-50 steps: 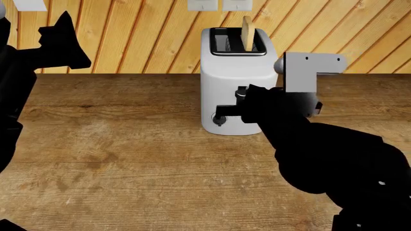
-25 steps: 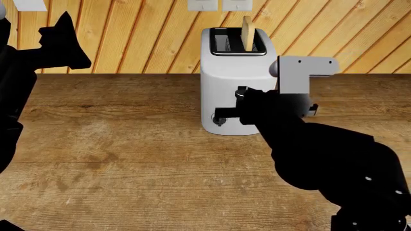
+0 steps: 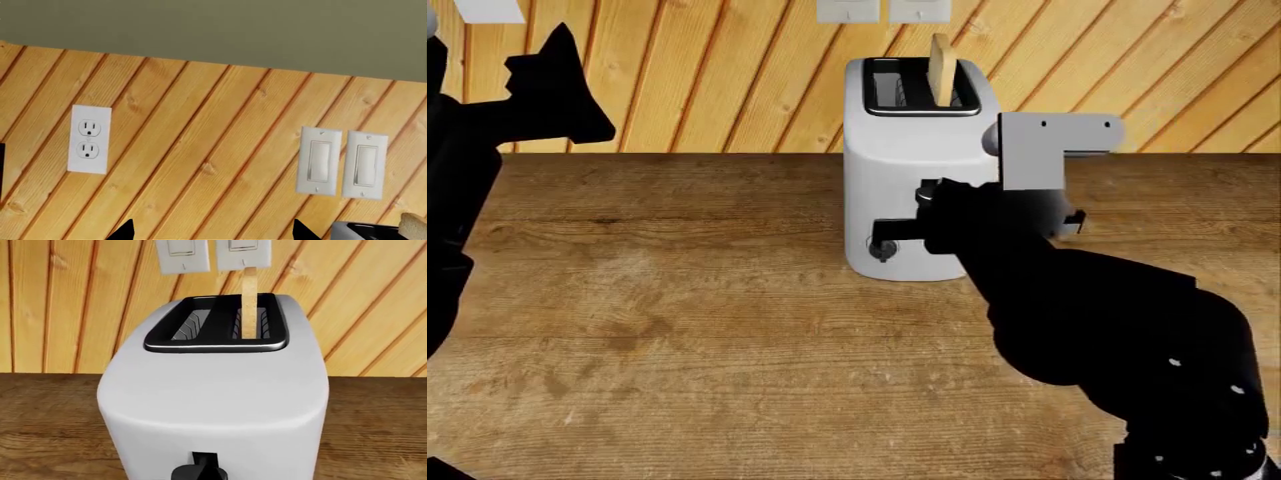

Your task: Push down the lever of the toaster to turn it on.

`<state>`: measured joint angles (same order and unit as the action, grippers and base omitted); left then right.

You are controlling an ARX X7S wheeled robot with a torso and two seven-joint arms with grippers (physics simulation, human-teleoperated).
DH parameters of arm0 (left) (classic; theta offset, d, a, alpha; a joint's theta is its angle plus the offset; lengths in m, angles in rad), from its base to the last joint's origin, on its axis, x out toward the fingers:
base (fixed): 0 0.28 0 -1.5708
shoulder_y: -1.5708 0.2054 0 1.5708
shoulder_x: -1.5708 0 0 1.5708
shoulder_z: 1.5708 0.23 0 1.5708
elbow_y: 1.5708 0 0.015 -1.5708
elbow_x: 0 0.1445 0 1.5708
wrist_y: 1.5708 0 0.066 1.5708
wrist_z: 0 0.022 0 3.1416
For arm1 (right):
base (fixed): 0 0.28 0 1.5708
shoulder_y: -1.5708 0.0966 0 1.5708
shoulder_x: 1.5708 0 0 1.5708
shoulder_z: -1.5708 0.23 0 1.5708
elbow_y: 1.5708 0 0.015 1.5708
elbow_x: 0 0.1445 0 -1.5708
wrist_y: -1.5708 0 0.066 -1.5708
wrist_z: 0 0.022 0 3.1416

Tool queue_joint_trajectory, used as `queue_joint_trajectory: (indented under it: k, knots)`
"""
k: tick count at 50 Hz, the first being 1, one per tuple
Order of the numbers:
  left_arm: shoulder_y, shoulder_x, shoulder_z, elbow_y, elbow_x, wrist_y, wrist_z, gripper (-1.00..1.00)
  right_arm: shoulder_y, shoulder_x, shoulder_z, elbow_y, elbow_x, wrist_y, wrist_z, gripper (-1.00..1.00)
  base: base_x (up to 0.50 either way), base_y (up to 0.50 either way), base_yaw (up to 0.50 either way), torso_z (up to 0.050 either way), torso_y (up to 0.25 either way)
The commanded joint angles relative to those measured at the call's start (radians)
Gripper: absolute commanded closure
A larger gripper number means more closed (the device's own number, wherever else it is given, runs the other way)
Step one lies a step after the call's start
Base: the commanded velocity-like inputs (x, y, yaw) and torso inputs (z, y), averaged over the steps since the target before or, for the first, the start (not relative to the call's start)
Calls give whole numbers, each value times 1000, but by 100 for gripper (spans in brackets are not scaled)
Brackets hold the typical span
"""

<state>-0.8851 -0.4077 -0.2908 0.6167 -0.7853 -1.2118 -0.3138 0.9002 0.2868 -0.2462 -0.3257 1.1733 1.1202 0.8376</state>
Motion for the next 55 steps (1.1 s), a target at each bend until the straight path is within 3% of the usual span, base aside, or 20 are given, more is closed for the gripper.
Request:
queue_joint_trajectory:
  k: [1,14,55]
  knots:
    - [1,-3,1,-2,-5,4,-4,-100,12,0,-28,38,-17,-11,-24,100,0,0,0,0,0]
    - [2,-6,9,-7,-6,12,-8,-100,22,-5,-59,83,-57,-43,-61,100,0,0,0,0,0]
    - [9,-18,10,-10,-23,27,-23,-100,-112,2,-73,111,-7,4,58,100,0,0,0,0,0]
